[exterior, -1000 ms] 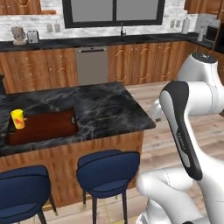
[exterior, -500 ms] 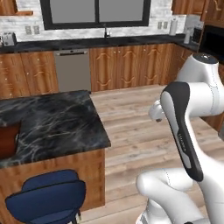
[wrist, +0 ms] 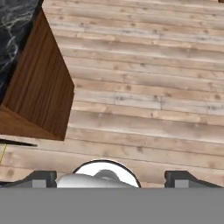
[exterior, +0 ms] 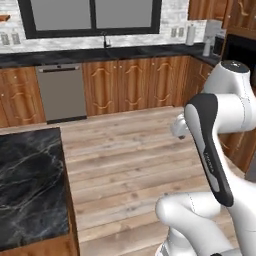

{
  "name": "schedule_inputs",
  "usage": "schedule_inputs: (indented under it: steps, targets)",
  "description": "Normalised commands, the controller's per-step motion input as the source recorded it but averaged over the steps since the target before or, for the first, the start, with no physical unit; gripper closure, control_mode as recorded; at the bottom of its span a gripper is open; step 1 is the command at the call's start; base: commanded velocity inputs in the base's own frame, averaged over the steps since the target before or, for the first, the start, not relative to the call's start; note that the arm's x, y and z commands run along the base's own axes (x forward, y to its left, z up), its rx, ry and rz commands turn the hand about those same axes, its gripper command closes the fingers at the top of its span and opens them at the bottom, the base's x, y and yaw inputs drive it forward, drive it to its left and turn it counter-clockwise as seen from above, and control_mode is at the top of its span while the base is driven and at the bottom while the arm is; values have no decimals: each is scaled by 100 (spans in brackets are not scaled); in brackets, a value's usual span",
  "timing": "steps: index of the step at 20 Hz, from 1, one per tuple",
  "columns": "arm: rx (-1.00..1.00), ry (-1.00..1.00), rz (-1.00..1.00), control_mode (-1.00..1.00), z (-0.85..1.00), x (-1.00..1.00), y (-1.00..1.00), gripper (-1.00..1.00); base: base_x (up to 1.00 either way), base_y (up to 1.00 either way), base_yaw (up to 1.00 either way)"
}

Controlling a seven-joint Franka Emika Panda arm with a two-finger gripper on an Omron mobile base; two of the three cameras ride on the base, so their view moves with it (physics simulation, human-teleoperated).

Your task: There is a tray on the dining counter. Grab the cup, mug, and pitcher and place them on the tray. The pitcher may be placed next to the tray if it cannot fit the tray.

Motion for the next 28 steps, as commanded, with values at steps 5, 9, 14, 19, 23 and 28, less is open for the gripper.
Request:
schedule_inputs:
  steps: [5, 9, 14, 19, 23, 28]
  targets:
    - [0, 0, 0, 100, 0, 0, 0, -100, 100, -41, 2]
    - [0, 0, 0, 100, 0, 0, 0, -100, 100, 0, 7]
    - [0, 0, 0, 100, 0, 0, 0, -100, 100, 0, 5]
    - [0, 0, 0, 100, 0, 0, 0, -100, 100, -5, 2]
    - [0, 0, 0, 100, 0, 0, 0, -100, 100, -10, 0]
    - [0, 0, 0, 100, 0, 0, 0, -100, 100, -5, -2]
